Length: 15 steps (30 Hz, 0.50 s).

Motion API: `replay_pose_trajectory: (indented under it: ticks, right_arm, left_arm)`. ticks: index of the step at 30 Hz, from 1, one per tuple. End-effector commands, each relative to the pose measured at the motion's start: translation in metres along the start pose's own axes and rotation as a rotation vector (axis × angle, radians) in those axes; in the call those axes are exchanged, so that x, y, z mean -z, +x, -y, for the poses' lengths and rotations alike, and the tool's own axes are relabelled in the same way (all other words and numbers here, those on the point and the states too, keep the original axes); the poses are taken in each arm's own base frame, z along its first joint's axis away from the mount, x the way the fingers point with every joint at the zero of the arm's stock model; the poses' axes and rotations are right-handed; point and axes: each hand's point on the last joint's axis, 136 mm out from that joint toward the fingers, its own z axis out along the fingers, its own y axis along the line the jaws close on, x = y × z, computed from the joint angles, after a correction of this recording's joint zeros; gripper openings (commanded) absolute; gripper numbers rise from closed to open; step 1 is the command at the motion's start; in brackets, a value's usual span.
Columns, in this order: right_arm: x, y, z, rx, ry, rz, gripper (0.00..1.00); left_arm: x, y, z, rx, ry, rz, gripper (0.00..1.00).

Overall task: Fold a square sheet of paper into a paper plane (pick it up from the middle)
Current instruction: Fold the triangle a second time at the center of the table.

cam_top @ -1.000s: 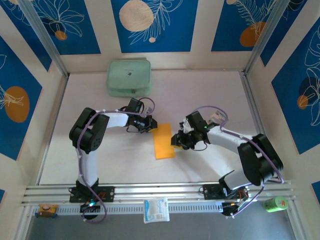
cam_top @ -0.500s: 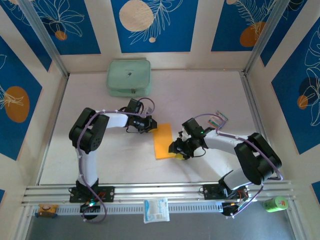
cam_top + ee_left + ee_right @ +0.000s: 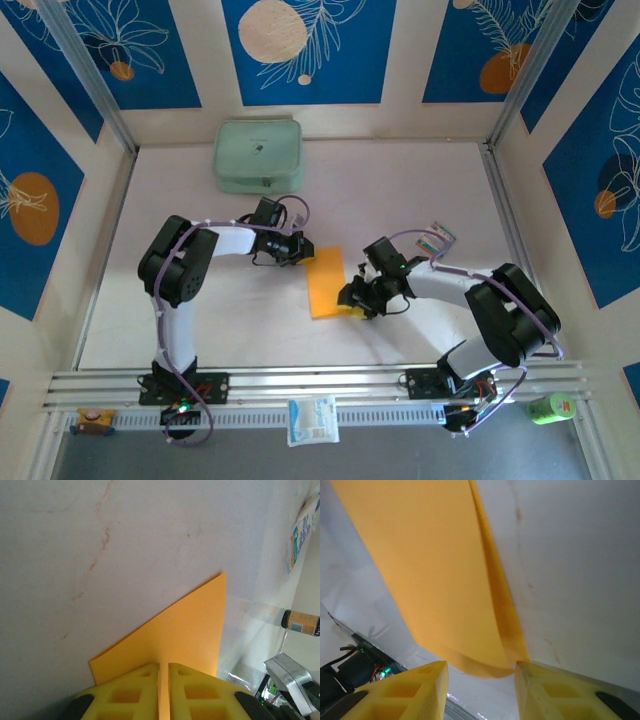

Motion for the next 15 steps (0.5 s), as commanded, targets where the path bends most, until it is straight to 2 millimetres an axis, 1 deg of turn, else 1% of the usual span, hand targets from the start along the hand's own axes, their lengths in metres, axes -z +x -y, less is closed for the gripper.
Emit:
replay_pose_trajectory:
  ticks: [1,5,8,10,13,15]
  right_arm:
    - [0.004,0.001,-0.011,0.02,-0.044,0.006,0.38]
    - [0.008,-0.003,-0.019,0.045,-0.065,0.019,0.38]
    - [0.009,-0.005,-0.018,0.048,-0.044,0.021,0.39]
    - [0.01,-0.006,-0.021,0.067,-0.058,0.03,0.39]
    - [0.013,-0.012,-0.03,0.099,-0.114,0.033,0.42]
    - [0.015,-0.019,-0.035,0.113,-0.137,0.042,0.46]
  left_arm:
    - [-0.002,0.01,-0.016,0.027,-0.034,-0.031,0.14]
    - [-0.002,0.009,-0.014,0.024,-0.029,-0.03,0.14]
    - [-0.001,0.008,-0.012,0.02,-0.025,-0.028,0.14]
    - [-0.001,0.008,-0.011,0.019,-0.024,-0.027,0.14]
    - [-0.001,0.007,-0.01,0.016,-0.02,-0.026,0.14]
    - [-0.001,0.007,-0.01,0.017,-0.017,-0.028,0.14]
